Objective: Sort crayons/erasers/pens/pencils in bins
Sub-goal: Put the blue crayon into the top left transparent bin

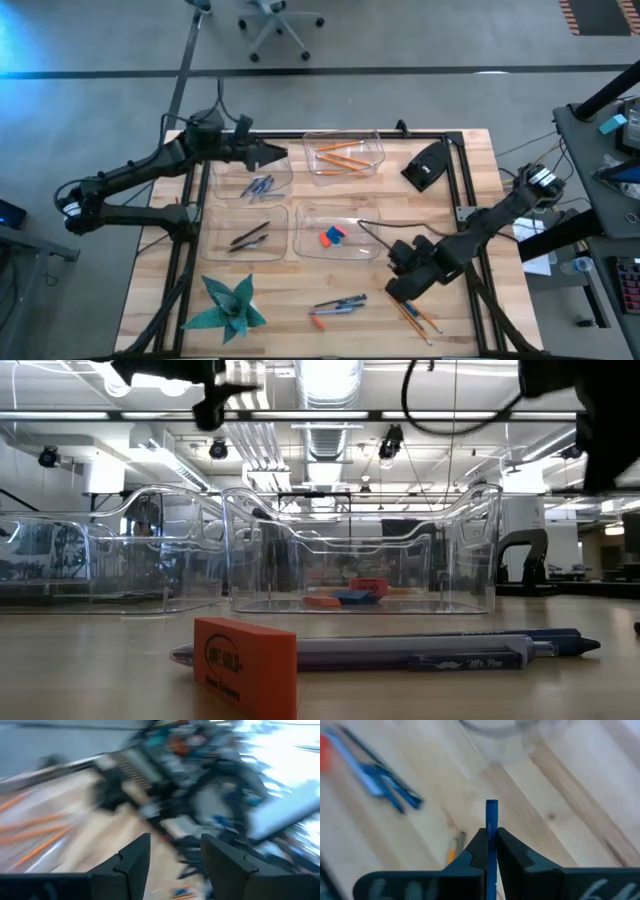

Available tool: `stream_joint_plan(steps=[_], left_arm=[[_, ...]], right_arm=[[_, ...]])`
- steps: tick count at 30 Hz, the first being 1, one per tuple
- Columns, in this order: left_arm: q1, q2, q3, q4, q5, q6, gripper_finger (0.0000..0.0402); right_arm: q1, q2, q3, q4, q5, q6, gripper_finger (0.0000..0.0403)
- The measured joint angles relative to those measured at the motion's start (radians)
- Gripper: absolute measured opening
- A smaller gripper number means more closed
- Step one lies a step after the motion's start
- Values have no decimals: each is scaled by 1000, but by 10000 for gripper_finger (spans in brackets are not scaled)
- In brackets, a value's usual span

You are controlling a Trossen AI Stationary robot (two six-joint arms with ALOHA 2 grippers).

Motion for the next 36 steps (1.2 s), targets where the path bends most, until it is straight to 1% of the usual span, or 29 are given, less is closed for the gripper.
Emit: stream_joint_plan(steps=[1,3,6,10,11,13,15,17,19,21,25,29,32,36], left_arm=[[0,6,0,62,45,1,162],[-1,17,0,185,103,1,162],[-9,27,0,312,125,38,162],[-24,29,0,347,145,192,162],[-31,29,0,345,150,231,162],[-44,32,-1,341,152,305,162],[-59,38,-1,344,152,355,162],[-62,46,-1,350,148,358,162],[-62,53,1,350,141,316,162],[-60,63,1,349,137,302,162],[-60,88,0,345,138,345,162],[-60,123,0,342,137,380,162],[-60,147,0,341,137,405,162],[-59,172,0,339,137,411,162]], right_arm=[[0,-28,0,2,22,-7,16],[-4,-93,0,9,89,-23,16],[-20,-191,1,56,216,-65,16],[-58,-294,1,206,373,-196,15],[-73,-312,1,262,399,-249,15],[-112,-338,2,396,417,-367,15],[-154,-349,2,527,418,-488,15],[-200,-353,2,640,391,-586,15],[-246,-355,2,725,351,-646,15],[-298,-354,4,773,313,-676,15],[-404,-323,41,785,248,-703,15],[-504,-246,118,785,146,-754,15],[-561,-176,192,781,112,-819,15],[-616,-92,299,781,106,-902,15]])
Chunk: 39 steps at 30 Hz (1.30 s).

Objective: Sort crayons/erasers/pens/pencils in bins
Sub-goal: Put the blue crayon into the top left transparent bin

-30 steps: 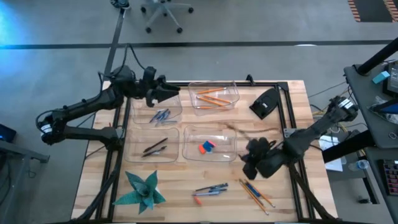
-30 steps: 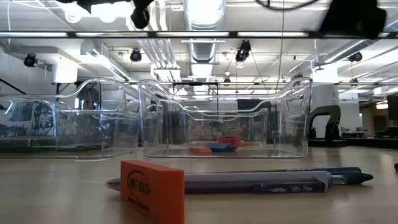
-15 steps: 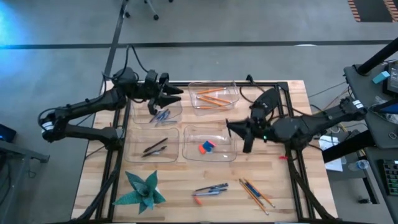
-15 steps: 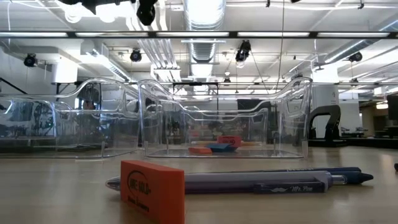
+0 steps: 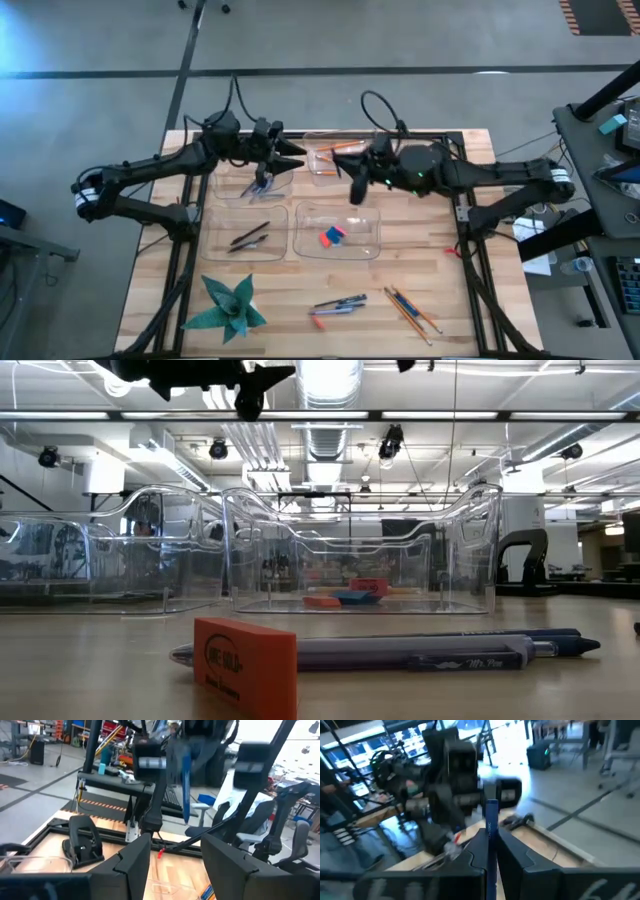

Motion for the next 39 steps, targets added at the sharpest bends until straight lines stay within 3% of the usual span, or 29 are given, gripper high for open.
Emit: stream_joint_plan(steps=[14,39], left_arm=[[1,1,0,18,0,53,162],[1,2,1,108,3,16,162]], right_arm=[[-77,233,241,-48,-74,-149,15],[-81,279,268,33,-89,-184,15]])
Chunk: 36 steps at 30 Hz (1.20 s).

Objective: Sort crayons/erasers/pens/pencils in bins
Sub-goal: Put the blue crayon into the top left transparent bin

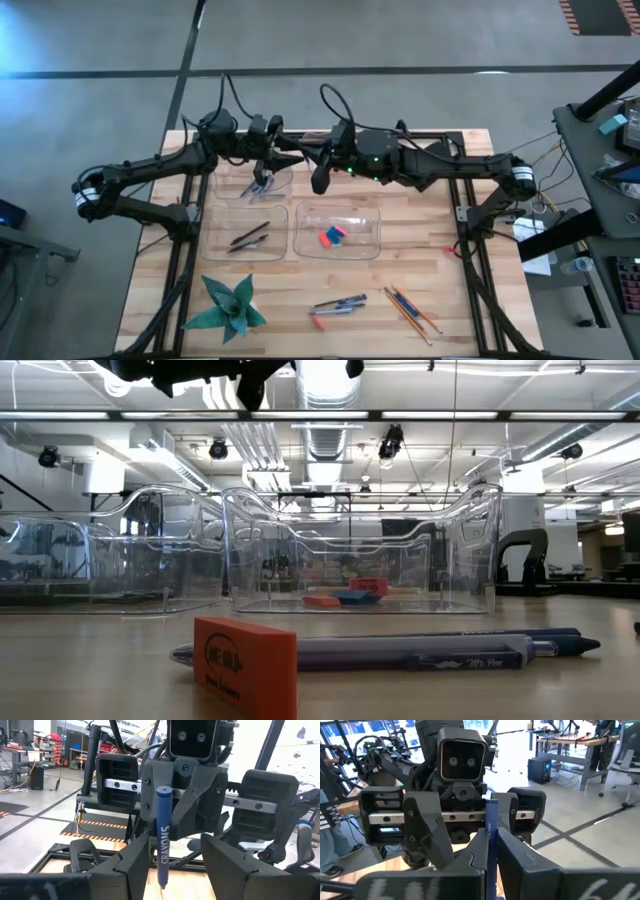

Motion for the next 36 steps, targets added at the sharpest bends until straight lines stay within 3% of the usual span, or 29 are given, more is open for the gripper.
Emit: stream_joint_plan(steps=[10,22,30,36], left_arm=[[-1,12,0,5,0,-2,145],[0,54,2,15,8,-27,15],[0,50,2,5,40,-28,16],[0,48,2,0,51,-52,16]], right_arm=[[0,0,1,13,0,-6,15],[-1,0,-1,13,-6,13,15],[0,1,0,-11,-12,33,22],[0,-1,66,-227,-16,97,84]])
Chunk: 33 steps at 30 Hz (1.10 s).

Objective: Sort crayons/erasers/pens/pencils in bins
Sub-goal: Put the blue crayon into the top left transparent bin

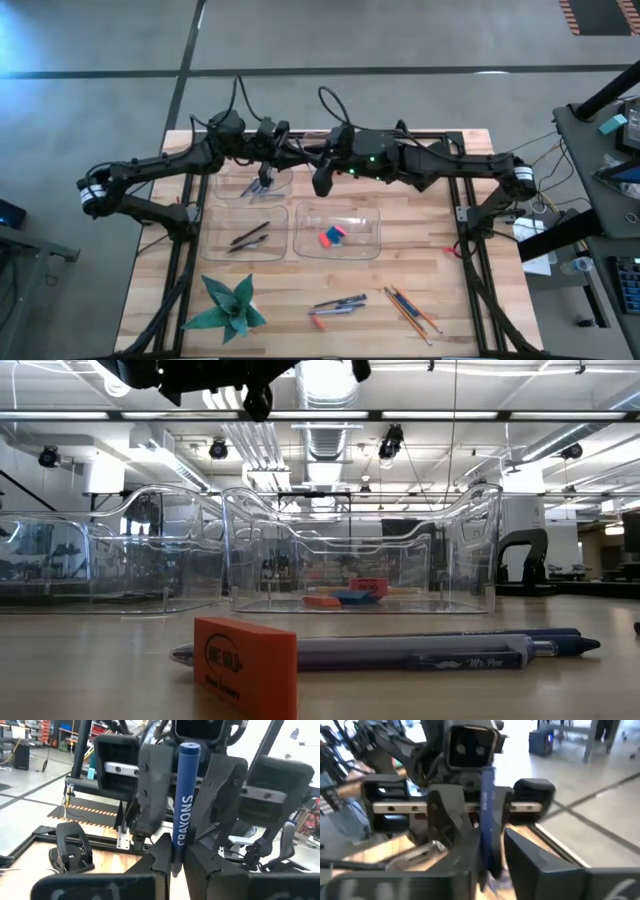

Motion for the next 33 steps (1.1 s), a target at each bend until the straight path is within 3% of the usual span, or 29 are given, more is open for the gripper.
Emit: stream_joint_plan(steps=[8,16,22,26,33], left_arm=[[6,-3,0,-97,4,1,16],[115,-15,0,-468,-9,84,16],[229,-15,0,-842,-238,156,16],[261,-11,-1,-1026,-397,185,16],[262,49,-6,-1189,-557,180,16]], right_arm=[[1,0,191,-402,5,30,178],[68,-1,280,-949,8,301,193],[178,-1,173,-1177,3,524,189],[255,-1,67,-1188,-48,637,187],[356,-2,-101,-1176,-154,790,180]])
